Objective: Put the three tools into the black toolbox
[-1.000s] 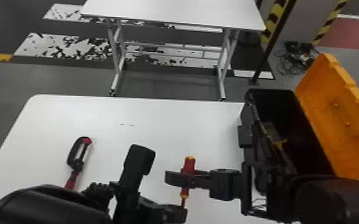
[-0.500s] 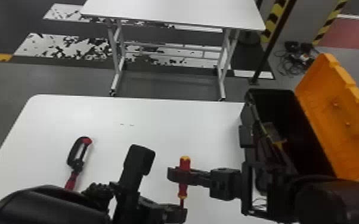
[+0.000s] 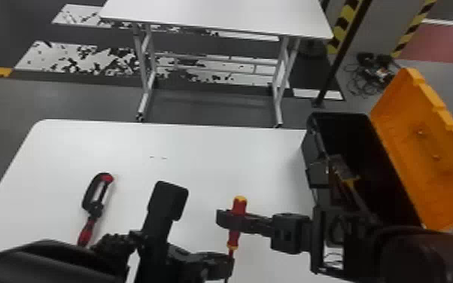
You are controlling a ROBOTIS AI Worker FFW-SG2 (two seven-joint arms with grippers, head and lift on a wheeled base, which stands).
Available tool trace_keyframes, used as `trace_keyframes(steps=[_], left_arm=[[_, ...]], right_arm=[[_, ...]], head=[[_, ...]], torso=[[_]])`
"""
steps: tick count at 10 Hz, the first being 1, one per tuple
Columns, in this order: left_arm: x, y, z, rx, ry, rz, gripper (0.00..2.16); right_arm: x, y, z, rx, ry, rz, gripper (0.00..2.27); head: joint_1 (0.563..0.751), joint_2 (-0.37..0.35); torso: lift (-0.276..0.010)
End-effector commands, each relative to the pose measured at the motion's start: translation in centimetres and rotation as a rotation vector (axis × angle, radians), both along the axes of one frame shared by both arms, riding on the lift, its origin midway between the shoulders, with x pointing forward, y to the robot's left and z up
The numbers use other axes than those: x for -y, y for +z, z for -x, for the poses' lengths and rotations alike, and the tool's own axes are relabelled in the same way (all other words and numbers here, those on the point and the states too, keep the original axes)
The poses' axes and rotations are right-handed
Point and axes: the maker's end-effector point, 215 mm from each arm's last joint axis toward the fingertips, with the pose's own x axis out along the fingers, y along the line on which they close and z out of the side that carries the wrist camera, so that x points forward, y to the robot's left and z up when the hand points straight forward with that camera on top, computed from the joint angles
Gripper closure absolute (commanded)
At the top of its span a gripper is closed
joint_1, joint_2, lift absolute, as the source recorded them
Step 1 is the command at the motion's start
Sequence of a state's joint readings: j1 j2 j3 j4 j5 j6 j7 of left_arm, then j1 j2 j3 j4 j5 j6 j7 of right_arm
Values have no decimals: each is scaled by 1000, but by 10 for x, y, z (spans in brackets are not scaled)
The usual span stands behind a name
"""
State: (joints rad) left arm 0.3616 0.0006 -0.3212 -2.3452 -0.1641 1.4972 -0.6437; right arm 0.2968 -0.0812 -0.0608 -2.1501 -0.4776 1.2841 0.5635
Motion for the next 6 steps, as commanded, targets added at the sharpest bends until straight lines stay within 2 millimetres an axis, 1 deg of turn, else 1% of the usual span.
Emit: trace_keyframes(steps=[1, 2, 3, 4, 5, 6], left_arm=[[-8, 9, 1, -3, 22, 35, 552], [-13, 13, 4, -16, 32, 38, 316], [-19, 15, 12, -45, 42, 48, 134], [-26, 26, 9, -39, 61, 92, 124], [-38, 36, 6, -30, 88, 124, 124], [-51, 39, 8, -43, 111, 156, 124]], right_arm=[[12, 5, -5, 10, -25, -9, 2236], [16, 6, -6, 11, -32, -8, 2236], [20, 10, -6, 14, -36, -9, 2236], [22, 14, -4, 5, -36, -14, 2236], [26, 20, -4, 3, -34, -9, 2236], [30, 27, -3, 2, -34, -6, 2236]], head=[[695, -107], [695, -116], [695, -118], [695, -116], [695, -114], [695, -104]], torso=[[-51], [-51], [-51], [-51], [-51], [-51]])
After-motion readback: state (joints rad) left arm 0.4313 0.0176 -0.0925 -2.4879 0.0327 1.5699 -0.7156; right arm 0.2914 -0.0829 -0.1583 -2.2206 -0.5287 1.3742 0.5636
